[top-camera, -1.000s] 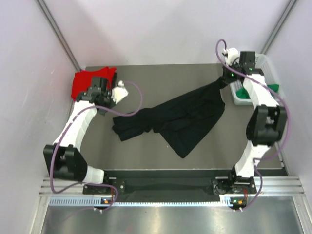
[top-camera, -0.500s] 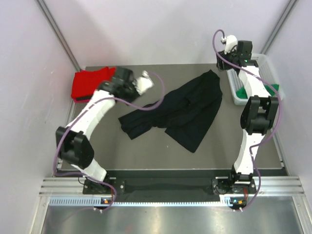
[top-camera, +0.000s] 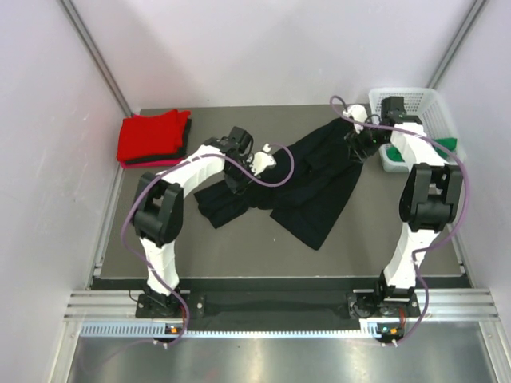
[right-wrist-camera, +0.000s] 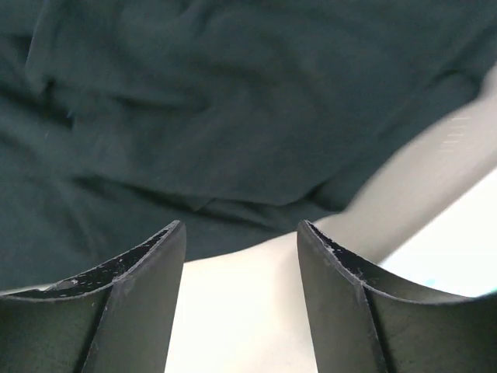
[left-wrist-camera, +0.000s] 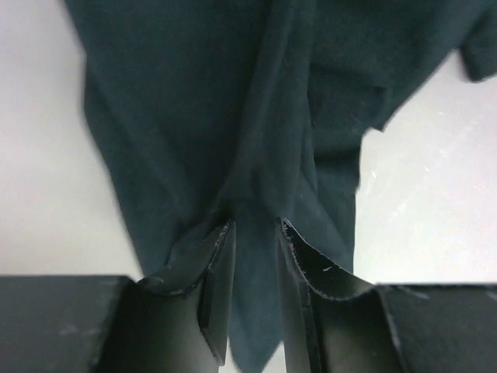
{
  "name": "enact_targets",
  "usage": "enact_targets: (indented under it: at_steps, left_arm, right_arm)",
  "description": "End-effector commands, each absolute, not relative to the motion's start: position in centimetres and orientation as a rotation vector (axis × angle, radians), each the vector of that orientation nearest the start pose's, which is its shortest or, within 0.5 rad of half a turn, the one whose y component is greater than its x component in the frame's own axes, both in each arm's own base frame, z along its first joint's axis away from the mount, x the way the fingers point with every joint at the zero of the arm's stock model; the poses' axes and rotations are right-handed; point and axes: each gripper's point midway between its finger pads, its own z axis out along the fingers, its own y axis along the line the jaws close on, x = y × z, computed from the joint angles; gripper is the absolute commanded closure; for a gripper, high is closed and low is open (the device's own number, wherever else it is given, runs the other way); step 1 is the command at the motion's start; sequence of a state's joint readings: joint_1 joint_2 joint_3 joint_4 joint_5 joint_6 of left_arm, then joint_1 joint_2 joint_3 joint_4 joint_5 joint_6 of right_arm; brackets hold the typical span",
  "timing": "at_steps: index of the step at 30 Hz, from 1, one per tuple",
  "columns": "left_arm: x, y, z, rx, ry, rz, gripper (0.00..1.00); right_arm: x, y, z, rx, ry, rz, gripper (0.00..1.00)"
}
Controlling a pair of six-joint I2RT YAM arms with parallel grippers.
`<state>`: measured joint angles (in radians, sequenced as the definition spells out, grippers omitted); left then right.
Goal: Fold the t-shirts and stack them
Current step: Flatten the tshirt out
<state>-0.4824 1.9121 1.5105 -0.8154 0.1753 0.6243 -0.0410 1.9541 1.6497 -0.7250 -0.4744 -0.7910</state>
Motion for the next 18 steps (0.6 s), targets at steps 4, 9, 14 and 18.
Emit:
enact_targets:
  at_steps: [4,9,14,18]
  left_arm:
    - [35.2,-18.9,4.8,1.482,2.449,-0.203,0.68]
    - [35.4,-16.6,1.9,1.476,2.524,-0.028,0.68]
    - [35.8,-14.7,0.3,1.46,2.545,0.115,0.69]
    - [36.2,-13.3,-0.7,1.439,2.562,0.185,0.7]
  right_arm:
    - [45.6,5.0,8.4,-1.194,2.258,0.43,0.28]
    - [47.4,4.5,7.6,-1.186,2.244,0.362,0.15]
    - [49.9,3.7,7.5,-1.186,2.208,0.229,0.12]
    - [51.1,4.1,6.7,-1.181,2.205,0.219,0.13]
